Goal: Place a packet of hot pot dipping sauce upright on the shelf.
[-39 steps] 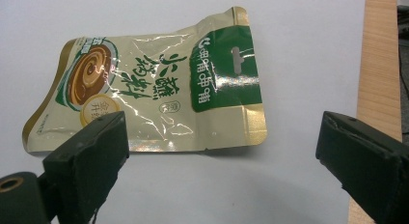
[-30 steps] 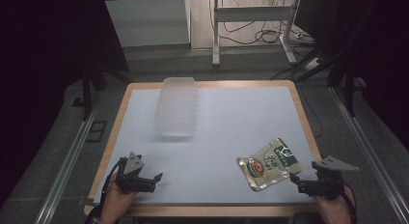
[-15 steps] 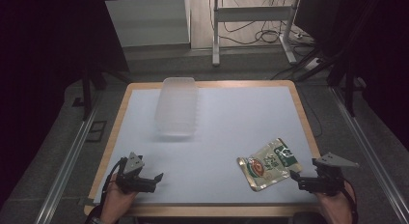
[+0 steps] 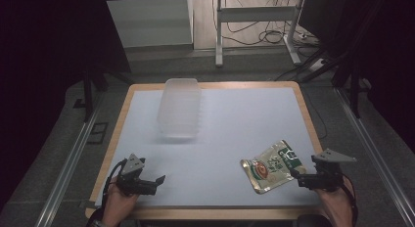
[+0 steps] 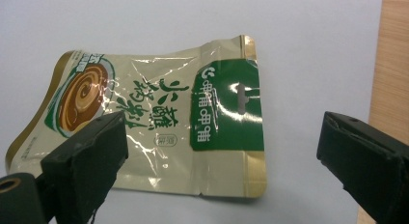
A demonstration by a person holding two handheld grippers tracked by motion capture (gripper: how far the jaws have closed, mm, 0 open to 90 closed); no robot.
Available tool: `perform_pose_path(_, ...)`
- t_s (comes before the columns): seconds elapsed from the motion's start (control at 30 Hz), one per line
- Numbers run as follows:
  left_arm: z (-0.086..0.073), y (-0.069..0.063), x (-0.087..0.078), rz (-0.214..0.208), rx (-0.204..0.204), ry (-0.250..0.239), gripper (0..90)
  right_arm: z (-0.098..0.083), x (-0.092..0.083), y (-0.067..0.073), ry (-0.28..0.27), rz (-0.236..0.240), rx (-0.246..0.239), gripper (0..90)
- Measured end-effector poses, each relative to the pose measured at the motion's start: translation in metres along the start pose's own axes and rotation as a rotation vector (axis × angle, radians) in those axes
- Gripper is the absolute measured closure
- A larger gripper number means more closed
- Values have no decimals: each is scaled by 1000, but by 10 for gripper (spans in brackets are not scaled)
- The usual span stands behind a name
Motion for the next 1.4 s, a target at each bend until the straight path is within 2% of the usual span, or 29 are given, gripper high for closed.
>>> perform_pose_path(0.33, 1, -1, -1, 16, 13, -1, 17, 1, 13, -8, 15, 34, 9, 41)
perform_pose_path(0.5, 1, -5, 0, 12, 42, 7, 16, -1, 26, -12, 42, 61, 16, 41)
perform_pose_path(0.67, 1, -5, 0, 11, 36, 7, 15, -2, 36, -14, 70, 90, 21, 40)
perform_pose_path(0.87, 0, -5, 1, 9, 42, 14, 13, -2, 46, -13, 91, 129, 36, 40)
perform_pose_path(1.1, -1, -6, 2, 12, 43, 19, 13, -5, 54, -11, 115, 175, 77, 33)
perform_pose_path(1.17, -1, -6, 2, 14, 45, 22, 12, -4, 55, -10, 117, 175, 78, 34)
perform_pose_path(1.33, -2, -5, 2, 16, 47, 23, 13, -2, 55, -4, 106, 227, 108, 39)
perform_pose_path(1.4, -2, -5, 2, 16, 47, 24, 12, 0, 55, -3, 103, 226, 102, 39)
Point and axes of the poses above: each handheld gripper's, and its own axes: x roughly forward along the jaws, z roughly out of its top, y roughly to its left, the point moved 8 cm from there along x, roughly forward along the jaws, and after that the axes turned 7 degrees about z, right-handed, at the moved point
